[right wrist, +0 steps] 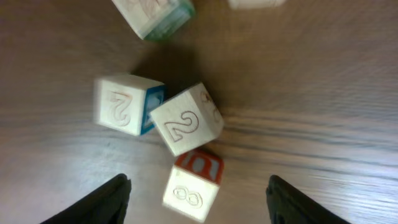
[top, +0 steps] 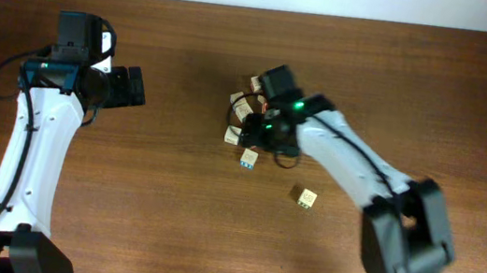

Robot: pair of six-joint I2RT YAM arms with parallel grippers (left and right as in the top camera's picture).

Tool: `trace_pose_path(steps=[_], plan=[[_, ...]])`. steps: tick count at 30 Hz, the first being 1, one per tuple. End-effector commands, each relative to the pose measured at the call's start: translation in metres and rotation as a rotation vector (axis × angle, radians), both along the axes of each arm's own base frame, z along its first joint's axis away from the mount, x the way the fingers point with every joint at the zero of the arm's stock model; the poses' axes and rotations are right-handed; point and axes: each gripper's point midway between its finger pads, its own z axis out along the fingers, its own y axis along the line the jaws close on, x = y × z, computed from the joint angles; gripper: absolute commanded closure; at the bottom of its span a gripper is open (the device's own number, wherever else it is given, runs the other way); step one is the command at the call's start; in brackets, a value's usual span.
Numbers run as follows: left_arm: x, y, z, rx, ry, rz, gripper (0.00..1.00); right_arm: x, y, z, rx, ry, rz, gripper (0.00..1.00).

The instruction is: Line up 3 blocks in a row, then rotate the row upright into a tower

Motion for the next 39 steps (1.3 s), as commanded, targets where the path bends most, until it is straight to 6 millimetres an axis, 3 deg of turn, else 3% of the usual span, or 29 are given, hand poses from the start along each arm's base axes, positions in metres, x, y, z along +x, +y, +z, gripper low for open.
trace_pose_path(steps=[1,3,5,7,9,12,14,17,19,22,24,26,28,30,36,39], plan=[[0.002,0.002,0.004,0.002,-0.012,0.015,0.01,-0.009,0.007,-0.044,-0.070,0.071,-0.098,0.37],[0.002,0.002,0.004,0.001,-0.012,0.015,0.01,-0.008,0.004,-0.046,-0.092,0.060,-0.086,0.56],[0.002,0.002,0.004,0.002,-0.012,0.016,0.01,-0.014,0.000,-0.045,-0.111,0.077,-0.037,0.69],[0.003,0.002,0.004,0.001,-0.012,0.015,0.01,-0.023,-0.007,-0.027,-0.148,0.100,0.047,0.80],[0.003,0.002,0.004,0.002,-0.012,0.015,0.01,-0.050,-0.025,-0.010,-0.225,0.217,0.077,0.81],[0.002,0.002,0.004,0.001,-0.011,0.016,0.01,-0.087,-0.057,-0.033,-0.305,0.365,-0.023,0.81],[0.002,0.002,0.004,0.001,-0.011,0.016,0.01,-0.091,-0.074,-0.040,-0.320,0.405,-0.080,0.80],[0.003,0.002,0.004,0.001,-0.012,0.016,0.01,-0.078,-0.083,-0.042,-0.303,0.382,-0.104,0.63],[0.003,0.002,0.004,0.001,-0.012,0.016,0.01,-0.068,-0.079,-0.038,-0.262,0.360,-0.042,0.44],[0.003,0.002,0.004,0.001,-0.012,0.016,0.01,-0.049,-0.068,-0.015,-0.230,0.309,0.015,0.39],[0.003,0.002,0.004,0.001,-0.012,0.015,0.01,-0.016,-0.051,0.016,-0.182,0.182,0.115,0.35],[0.003,0.002,0.004,0.001,-0.012,0.015,0.01,0.029,-0.010,0.042,-0.090,-0.070,0.367,0.32],[0.003,0.002,0.004,0.001,-0.012,0.015,0.01,0.035,0.012,0.027,-0.099,-0.134,0.527,0.32],[0.003,0.002,0.004,0.001,-0.012,0.016,0.01,0.025,0.018,-0.008,-0.127,-0.073,0.612,0.36],[0.002,0.002,0.004,0.001,-0.012,0.016,0.01,0.027,0.019,-0.021,-0.135,-0.089,0.661,0.49],[0.003,0.002,0.004,0.001,-0.012,0.016,0.01,0.030,0.010,-0.034,-0.185,-0.100,0.638,0.65]])
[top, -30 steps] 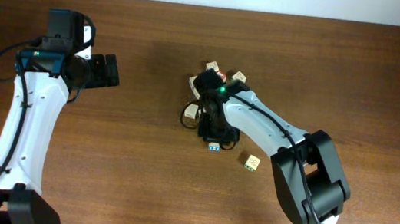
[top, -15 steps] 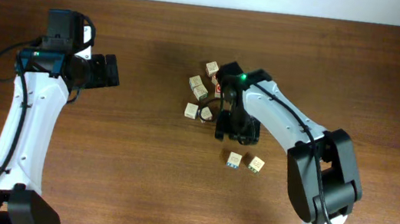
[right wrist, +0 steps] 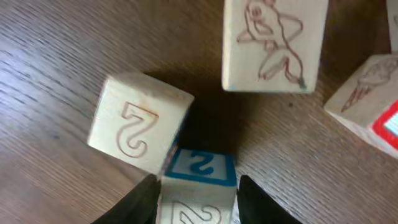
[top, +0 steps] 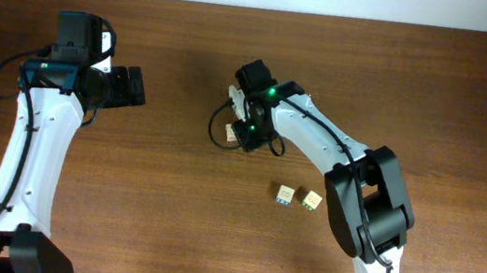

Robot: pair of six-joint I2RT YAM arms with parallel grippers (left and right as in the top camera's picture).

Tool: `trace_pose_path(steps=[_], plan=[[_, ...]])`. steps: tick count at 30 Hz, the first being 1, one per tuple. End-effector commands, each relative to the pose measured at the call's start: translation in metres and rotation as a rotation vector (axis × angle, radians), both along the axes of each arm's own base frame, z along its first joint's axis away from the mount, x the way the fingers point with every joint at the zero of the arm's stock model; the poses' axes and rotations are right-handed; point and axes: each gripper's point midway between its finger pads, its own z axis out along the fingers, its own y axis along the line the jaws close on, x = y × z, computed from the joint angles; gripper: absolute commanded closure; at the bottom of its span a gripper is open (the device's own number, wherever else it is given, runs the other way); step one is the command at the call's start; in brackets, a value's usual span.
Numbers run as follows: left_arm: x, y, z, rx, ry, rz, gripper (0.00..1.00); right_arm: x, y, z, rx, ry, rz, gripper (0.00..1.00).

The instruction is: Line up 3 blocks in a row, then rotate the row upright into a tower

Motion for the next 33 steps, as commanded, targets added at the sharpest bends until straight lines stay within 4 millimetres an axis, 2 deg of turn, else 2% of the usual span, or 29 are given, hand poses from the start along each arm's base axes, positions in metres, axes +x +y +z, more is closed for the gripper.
trace_pose_path(steps=[1,2,4,5,6,8,10,11,12,13,14,16,19,20,21,22,23,24,25,26,27,29,33], plan=[[0.002,0.002,0.004,0.001,-0.011,0.016,0.01,0.007,-0.010,-0.004,-0.053,-0.033,-0.065,0.73],[0.002,0.002,0.004,0.001,-0.011,0.016,0.01,0.007,-0.011,-0.003,-0.051,-0.023,-0.141,0.83],[0.002,0.002,0.004,0.001,-0.011,0.016,0.01,-0.005,-0.019,0.015,-0.064,0.065,-0.355,0.88],[0.002,0.002,0.004,0.001,-0.011,0.016,0.01,-0.021,-0.028,0.026,-0.092,0.133,-0.488,0.89],[0.002,0.002,0.004,0.001,-0.011,0.016,0.01,-0.048,-0.035,0.029,-0.133,0.248,-0.562,0.94],[0.002,0.002,0.004,0.001,-0.011,0.015,0.01,-0.079,-0.037,0.027,-0.195,0.347,-0.539,0.93],[0.002,0.001,0.003,-0.002,-0.011,0.014,0.01,-0.107,-0.027,0.019,-0.252,0.379,-0.541,0.93],[0.001,0.001,0.003,-0.002,-0.005,0.014,0.01,-0.119,-0.030,0.011,-0.285,0.401,-0.545,0.93],[0.001,0.001,0.003,-0.003,-0.004,0.014,0.01,-0.123,-0.033,0.008,-0.297,0.411,-0.546,0.93],[0.001,0.001,0.003,-0.003,-0.004,0.014,0.01,-0.123,-0.034,0.007,-0.299,0.407,-0.546,0.84],[0.001,0.001,0.003,-0.003,-0.004,0.014,0.01,-0.119,-0.033,0.006,-0.295,0.388,-0.545,0.66],[0.001,0.001,0.003,-0.003,-0.004,0.014,0.01,-0.109,-0.037,0.008,-0.280,0.377,-0.555,0.58],[0.001,0.001,0.004,-0.001,-0.007,0.013,0.01,-0.074,-0.039,0.060,-0.164,0.289,-0.534,0.52],[0.002,0.001,0.007,0.002,-0.013,0.007,0.01,-0.065,-0.045,0.091,-0.109,0.243,-0.527,0.52],[0.000,0.001,0.021,0.003,-0.018,0.007,0.01,-0.062,-0.063,0.137,-0.037,0.167,-0.516,0.52],[-0.005,0.000,0.041,0.001,-0.013,0.006,0.01,-0.067,-0.092,0.187,0.032,0.080,-0.526,0.52],[-0.012,-0.002,0.045,-0.009,0.006,0.002,0.01,-0.075,-0.123,0.225,0.092,-0.002,-0.590,0.55],[-0.019,-0.007,0.042,-0.037,0.032,-0.011,0.01,-0.082,-0.137,0.230,0.103,-0.015,-0.620,0.56],[-0.020,-0.011,0.042,-0.057,0.038,-0.020,0.01,-0.094,-0.143,0.216,0.098,0.029,-0.637,0.60],[-0.020,-0.012,0.042,-0.065,0.037,-0.020,0.01,-0.098,-0.142,0.198,0.088,0.064,-0.663,0.62],[-0.020,-0.012,0.042,-0.065,0.037,-0.020,0.01,-0.100,-0.137,0.154,0.098,0.129,-0.742,0.68],[-0.018,-0.012,0.042,-0.065,0.031,-0.020,0.01,-0.106,-0.127,0.102,0.135,0.201,-0.776,0.74],[-0.011,-0.031,0.040,-0.062,0.022,-0.072,0.01,-0.116,-0.102,0.033,0.014,0.321,-0.730,0.89]])
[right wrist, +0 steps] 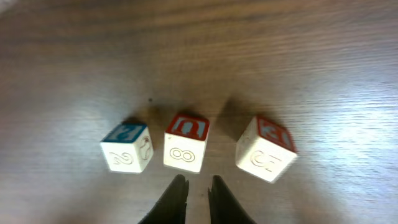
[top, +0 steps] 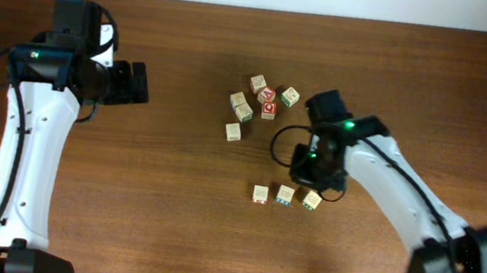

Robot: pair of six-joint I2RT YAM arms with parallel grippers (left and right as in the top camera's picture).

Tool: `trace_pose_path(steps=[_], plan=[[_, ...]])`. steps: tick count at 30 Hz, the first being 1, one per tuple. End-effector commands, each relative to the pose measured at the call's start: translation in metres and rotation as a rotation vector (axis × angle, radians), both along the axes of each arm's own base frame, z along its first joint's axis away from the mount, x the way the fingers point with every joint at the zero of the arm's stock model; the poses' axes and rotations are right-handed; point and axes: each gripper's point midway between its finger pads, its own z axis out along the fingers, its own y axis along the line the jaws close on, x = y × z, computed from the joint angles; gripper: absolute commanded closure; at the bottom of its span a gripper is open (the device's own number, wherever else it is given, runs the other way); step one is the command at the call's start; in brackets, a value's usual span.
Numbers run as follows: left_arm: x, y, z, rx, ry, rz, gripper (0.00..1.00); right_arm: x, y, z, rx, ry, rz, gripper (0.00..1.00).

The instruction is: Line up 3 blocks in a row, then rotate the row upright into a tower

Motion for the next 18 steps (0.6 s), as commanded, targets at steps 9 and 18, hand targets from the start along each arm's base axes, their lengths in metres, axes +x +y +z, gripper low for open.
trace_pose_path(steps=[9,18], plan=[[0.015,-0.020,-0.028,-0.015,0.059,-0.044,0.01,-0.016,0.024,-0.053,-0.041,0.086,0.233,0.95],[0.016,-0.020,-0.028,-0.015,0.058,-0.044,0.01,-0.012,0.046,-0.051,0.014,0.064,0.164,0.95]])
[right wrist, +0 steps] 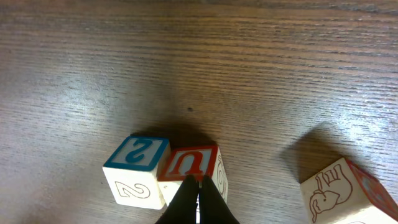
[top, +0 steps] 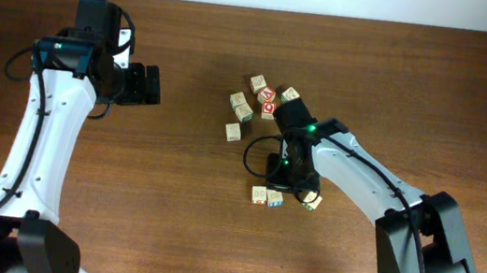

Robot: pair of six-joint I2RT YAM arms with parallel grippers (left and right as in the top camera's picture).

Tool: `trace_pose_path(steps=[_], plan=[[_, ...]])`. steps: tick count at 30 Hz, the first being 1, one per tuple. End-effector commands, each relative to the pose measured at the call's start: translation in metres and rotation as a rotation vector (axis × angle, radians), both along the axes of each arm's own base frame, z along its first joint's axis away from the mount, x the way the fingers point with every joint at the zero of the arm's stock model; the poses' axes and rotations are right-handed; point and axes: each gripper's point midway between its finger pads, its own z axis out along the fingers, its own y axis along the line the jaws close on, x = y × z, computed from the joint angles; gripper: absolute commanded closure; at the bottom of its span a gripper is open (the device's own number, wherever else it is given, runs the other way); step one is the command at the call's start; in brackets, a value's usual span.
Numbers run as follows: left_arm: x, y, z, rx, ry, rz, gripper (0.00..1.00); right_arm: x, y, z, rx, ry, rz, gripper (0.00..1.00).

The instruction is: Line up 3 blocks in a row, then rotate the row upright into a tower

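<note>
Three blocks lie in a row near the table's front. The blue "2" block (right wrist: 137, 171) (top: 259, 195) and the red "U" block (right wrist: 189, 167) (top: 276, 199) touch side by side. The elephant block (right wrist: 341, 194) (top: 312, 202) lies apart to the right. My right gripper (right wrist: 199, 185) (top: 282, 175) is shut, its fingertips together and resting against the near top edge of the red "U" block, with nothing between them. My left gripper (top: 142, 85) hovers at the far left, away from all blocks; the overhead view does not show how its jaws stand.
A cluster of several more blocks (top: 263, 97) sits behind the row, with a single block (top: 233, 131) to its front left. The brown wooden table (top: 437, 96) lies bare to the right of the cluster.
My right gripper has come down from above the row onto the red "U" block. That block now sits turned against the blue "2" block. The left arm has shifted slightly right.
At first my right gripper was open over the cluster, with one block lying at the front. Then it was shut on a blue "2" block while two lay at the front. Later three stood in a spaced row, and now the middle one touches the left one.
</note>
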Motion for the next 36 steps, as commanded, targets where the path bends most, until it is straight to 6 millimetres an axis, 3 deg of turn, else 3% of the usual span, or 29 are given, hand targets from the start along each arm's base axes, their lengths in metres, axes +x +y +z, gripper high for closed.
trace_pose_path(steps=[1,3,5,6,7,10,16,22,23,24,25,26,27,28,29,31,36], plan=[[0.003,-0.001,0.001,-0.011,-0.004,0.006,0.01,-0.001,0.000,-0.002,0.002,0.025,-0.022,0.86],[0.003,-0.001,0.001,-0.011,-0.005,0.006,0.01,0.014,-0.008,0.030,0.005,-0.017,-0.011,0.70],[0.003,-0.001,0.001,-0.011,-0.004,0.006,0.01,-0.001,-0.024,0.030,-0.067,0.042,-0.017,0.66],[0.003,-0.001,0.001,-0.011,-0.004,0.006,0.01,-0.018,-0.029,0.018,-0.091,0.092,-0.007,0.77],[0.003,-0.001,0.001,-0.011,-0.005,0.006,0.01,-0.031,-0.031,0.011,-0.105,0.127,0.008,0.96],[0.003,-0.001,0.001,-0.011,-0.004,0.006,0.01,-0.054,-0.010,0.005,-0.115,0.143,0.095,0.96],[0.003,-0.001,0.001,-0.011,-0.004,0.006,0.01,-0.037,0.001,-0.007,-0.083,0.054,0.081,0.96],[0.003,-0.001,0.001,-0.011,-0.004,0.006,0.01,-0.039,0.005,-0.006,-0.061,0.064,0.089,0.96],[0.003,-0.001,0.001,-0.011,-0.004,0.006,0.01,-0.037,0.007,-0.001,-0.049,0.051,0.088,0.96],[0.003,-0.001,0.001,-0.011,-0.004,0.006,0.01,-0.028,0.005,0.025,-0.029,-0.010,0.073,0.96],[0.003,-0.001,0.001,-0.011,-0.004,0.006,0.01,-0.022,-0.004,0.047,-0.033,-0.057,0.051,0.96],[0.003,-0.001,0.001,-0.011,-0.004,0.006,0.01,-0.020,-0.046,0.075,-0.093,-0.089,-0.101,0.96],[0.003,-0.001,0.001,-0.011,-0.004,0.006,0.01,-0.029,-0.095,0.080,-0.192,-0.023,-0.269,0.96],[0.003,-0.001,0.001,-0.011,-0.004,0.006,0.01,-0.040,-0.119,0.065,-0.225,0.044,-0.350,0.96],[0.003,-0.001,0.001,-0.011,-0.005,0.006,0.01,-0.050,-0.126,0.043,-0.232,0.075,-0.372,0.96],[0.003,-0.001,0.001,-0.011,-0.005,0.006,0.01,-0.054,-0.118,0.021,-0.183,0.081,-0.371,0.96],[0.006,-0.001,0.002,-0.011,-0.016,0.006,0.01,-0.028,-0.104,-0.014,-0.118,0.037,-0.376,0.96]])
